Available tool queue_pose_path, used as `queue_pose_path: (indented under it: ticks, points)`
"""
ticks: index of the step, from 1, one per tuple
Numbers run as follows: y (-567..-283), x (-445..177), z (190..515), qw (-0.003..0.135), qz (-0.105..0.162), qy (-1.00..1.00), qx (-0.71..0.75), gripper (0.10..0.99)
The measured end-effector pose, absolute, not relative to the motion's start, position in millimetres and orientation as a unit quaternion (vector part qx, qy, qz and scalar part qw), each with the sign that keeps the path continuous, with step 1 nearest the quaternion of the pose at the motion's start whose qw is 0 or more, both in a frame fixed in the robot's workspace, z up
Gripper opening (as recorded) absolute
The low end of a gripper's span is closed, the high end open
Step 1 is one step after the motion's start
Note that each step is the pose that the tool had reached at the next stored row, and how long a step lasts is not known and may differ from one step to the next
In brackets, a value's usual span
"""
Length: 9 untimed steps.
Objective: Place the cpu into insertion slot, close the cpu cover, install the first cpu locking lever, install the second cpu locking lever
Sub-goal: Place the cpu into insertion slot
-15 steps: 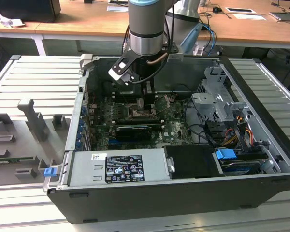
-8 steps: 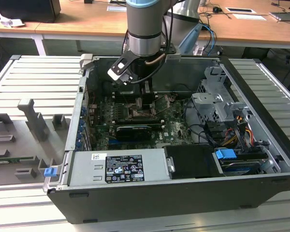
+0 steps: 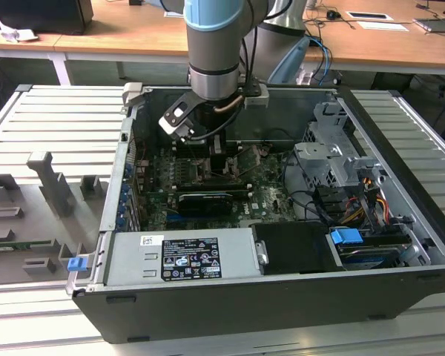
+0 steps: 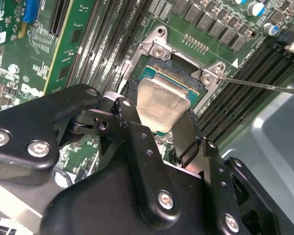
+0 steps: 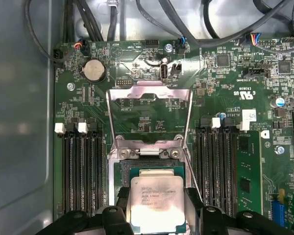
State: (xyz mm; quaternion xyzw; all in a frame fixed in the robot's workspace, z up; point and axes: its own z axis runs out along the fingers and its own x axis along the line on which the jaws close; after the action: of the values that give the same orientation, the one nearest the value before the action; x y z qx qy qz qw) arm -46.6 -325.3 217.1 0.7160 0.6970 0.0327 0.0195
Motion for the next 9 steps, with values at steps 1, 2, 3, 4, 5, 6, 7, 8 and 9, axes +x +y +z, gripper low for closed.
queue_pose_path:
  ticks: [1,2,3,4,5,6,7,8,9]
  points:
    - [-325.3,-46.6,216.8,0.020,0.033,0.697,0.716,0.525]
    - [-325.3,-46.5,216.7,0.020,0.033,0.697,0.716,0.525]
    - [-325.3,-46.6,216.6,0.020,0.033,0.697,0.716,0.525]
    - [-325.3,-46.5,216.4,0.020,0.033,0.697,0.716,0.525]
    - [-325.3,-46.6,216.3,0.020,0.033,0.697,0.716,0.525]
    - [-325.3,-46.6,216.2,0.020,0.033,0.697,0.716,0.525]
    - [-325.3,-46.6,216.1,0.020,0.033,0.697,0.716,0.525]
    - [-325.3,-46.5,215.7,0.020,0.033,0.697,0.716,0.525]
    - [-325.3,-46.5,215.3,0.020,0.033,0.697,0.716,0.525]
